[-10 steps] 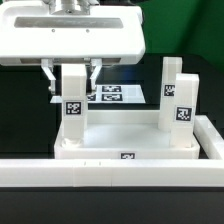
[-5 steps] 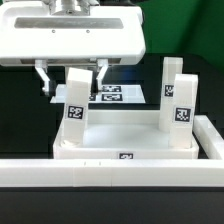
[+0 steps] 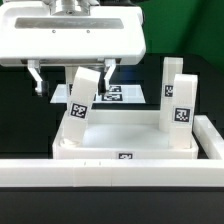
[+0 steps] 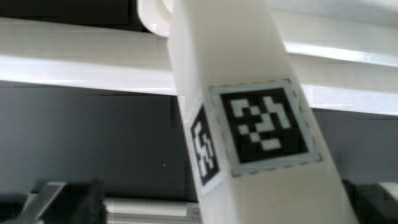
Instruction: Assemble desk
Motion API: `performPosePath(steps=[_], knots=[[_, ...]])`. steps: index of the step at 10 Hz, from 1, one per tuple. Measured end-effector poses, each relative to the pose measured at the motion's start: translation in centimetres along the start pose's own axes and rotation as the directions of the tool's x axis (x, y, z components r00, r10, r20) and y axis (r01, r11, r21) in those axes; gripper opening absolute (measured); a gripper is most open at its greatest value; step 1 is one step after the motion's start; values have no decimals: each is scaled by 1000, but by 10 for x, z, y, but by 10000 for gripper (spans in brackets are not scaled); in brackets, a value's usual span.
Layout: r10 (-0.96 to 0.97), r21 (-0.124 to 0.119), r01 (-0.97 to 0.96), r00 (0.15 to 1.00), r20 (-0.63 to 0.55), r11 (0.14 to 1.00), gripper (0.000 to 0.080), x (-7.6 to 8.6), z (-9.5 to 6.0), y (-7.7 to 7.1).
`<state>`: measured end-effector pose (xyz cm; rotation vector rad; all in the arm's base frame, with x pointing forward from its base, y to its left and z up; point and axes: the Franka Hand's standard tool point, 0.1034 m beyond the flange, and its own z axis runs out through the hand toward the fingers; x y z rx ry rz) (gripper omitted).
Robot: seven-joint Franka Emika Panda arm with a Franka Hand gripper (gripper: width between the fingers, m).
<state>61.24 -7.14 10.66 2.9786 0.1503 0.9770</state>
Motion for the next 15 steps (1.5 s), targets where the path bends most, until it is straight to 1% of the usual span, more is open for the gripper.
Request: performPosePath(steps=[3, 4, 5, 8, 9, 11, 12, 13, 14, 15], knots=[[-10, 4, 10, 1000, 1, 1000, 649, 6, -4, -3], [-16, 4, 16, 1000, 2, 1000, 649, 11, -10, -3], [-20, -1, 20, 1000, -5, 1000, 649, 15, -14, -2], [-25, -8, 25, 1000, -17, 1000, 649, 22, -19, 0], [-29, -3, 29, 1000, -11, 1000, 649, 24, -20, -2], [-28, 15, 27, 999, 20, 1000, 649, 21, -18, -6], [-32, 57, 27, 995, 89, 998, 649, 21, -19, -16], [-37, 81, 27, 991, 128, 996, 649, 24, -20, -21], [-26, 116, 3, 979, 203, 993, 649, 21, -20, -29], [-24, 154, -21, 958, 286, 988, 649, 24, -20, -37]])
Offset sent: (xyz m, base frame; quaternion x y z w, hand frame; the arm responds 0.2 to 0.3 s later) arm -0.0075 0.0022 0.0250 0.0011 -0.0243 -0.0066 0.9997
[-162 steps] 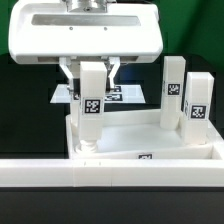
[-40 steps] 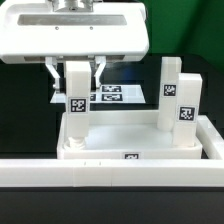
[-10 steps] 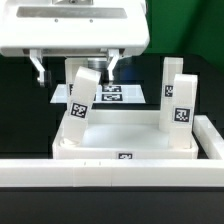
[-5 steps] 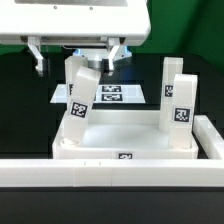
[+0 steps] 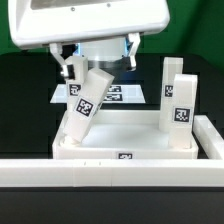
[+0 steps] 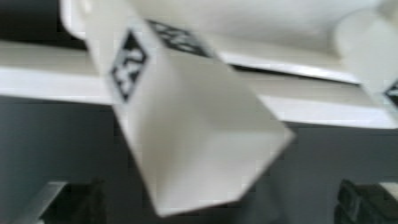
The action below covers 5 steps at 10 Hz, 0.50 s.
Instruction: Assemble desk
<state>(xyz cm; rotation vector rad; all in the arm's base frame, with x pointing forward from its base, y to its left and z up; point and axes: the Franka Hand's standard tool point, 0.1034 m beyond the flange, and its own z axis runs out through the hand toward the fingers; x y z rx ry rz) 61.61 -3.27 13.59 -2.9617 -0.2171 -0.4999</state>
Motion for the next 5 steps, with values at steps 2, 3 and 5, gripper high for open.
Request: performPosePath(steps=[2, 3, 5], knots=[[10, 43, -15, 995, 103, 999, 649, 5, 1, -7], [10, 51, -16, 993, 119, 999, 649, 3, 2, -8], [10, 52, -16, 993, 117, 999, 649, 4, 3, -8]])
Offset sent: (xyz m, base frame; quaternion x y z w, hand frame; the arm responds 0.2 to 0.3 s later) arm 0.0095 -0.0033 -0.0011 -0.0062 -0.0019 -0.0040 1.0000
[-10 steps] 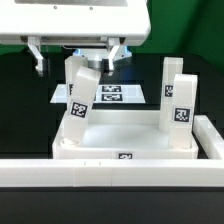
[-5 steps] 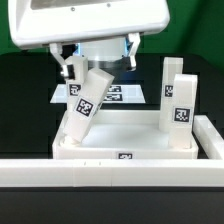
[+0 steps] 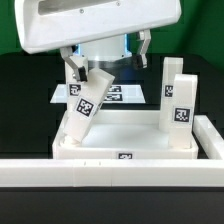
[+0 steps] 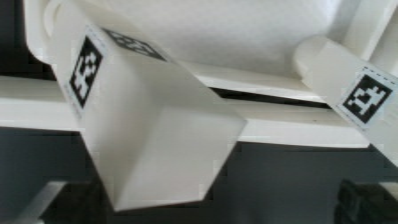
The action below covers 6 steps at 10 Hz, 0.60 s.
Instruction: Assemble desk
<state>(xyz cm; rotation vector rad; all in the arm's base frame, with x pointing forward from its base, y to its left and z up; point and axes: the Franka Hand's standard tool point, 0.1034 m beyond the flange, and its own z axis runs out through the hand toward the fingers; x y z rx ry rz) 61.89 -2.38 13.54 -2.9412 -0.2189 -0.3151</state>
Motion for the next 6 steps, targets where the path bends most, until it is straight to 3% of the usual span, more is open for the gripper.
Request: performPosePath(steps=[3, 6], knots=[[4, 0, -4, 1000, 1, 1000, 649, 0, 0, 0], [118, -13, -118, 992, 41, 993, 649, -4, -11, 10]])
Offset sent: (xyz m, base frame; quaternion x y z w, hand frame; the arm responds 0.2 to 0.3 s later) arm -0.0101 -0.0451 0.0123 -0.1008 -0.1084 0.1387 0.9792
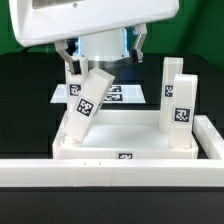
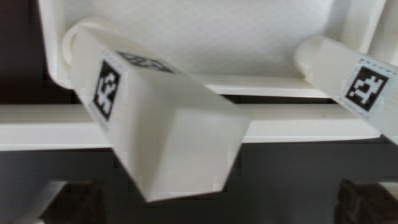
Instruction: Assemble desk
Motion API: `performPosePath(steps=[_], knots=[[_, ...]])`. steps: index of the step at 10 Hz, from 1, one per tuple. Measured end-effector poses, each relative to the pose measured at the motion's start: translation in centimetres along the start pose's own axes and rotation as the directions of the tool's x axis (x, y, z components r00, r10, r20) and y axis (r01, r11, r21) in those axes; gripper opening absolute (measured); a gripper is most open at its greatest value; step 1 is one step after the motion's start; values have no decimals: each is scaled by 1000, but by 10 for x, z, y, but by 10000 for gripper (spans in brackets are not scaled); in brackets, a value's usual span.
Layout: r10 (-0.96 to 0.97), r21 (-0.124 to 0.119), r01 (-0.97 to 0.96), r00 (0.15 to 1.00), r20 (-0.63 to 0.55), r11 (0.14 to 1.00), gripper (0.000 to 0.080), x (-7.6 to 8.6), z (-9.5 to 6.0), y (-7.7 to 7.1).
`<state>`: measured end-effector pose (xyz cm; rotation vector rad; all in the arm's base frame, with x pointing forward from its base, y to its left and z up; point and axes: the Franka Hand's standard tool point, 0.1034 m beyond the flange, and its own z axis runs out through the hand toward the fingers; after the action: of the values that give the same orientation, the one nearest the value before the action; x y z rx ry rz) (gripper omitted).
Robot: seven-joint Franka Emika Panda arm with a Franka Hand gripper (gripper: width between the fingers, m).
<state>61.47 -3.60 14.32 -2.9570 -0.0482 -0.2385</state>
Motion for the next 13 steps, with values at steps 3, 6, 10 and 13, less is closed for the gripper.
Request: performPosePath(steps=[3, 6, 10, 13], knots=[[-2, 2, 2, 1000, 2, 1000, 649, 0, 1, -1], [60, 0, -60, 998, 29, 998, 649, -4, -1, -3], [108, -38, -106, 992, 59, 994, 649, -5, 0, -2], [103, -37, -101, 993, 60, 994, 649, -5, 0, -3]])
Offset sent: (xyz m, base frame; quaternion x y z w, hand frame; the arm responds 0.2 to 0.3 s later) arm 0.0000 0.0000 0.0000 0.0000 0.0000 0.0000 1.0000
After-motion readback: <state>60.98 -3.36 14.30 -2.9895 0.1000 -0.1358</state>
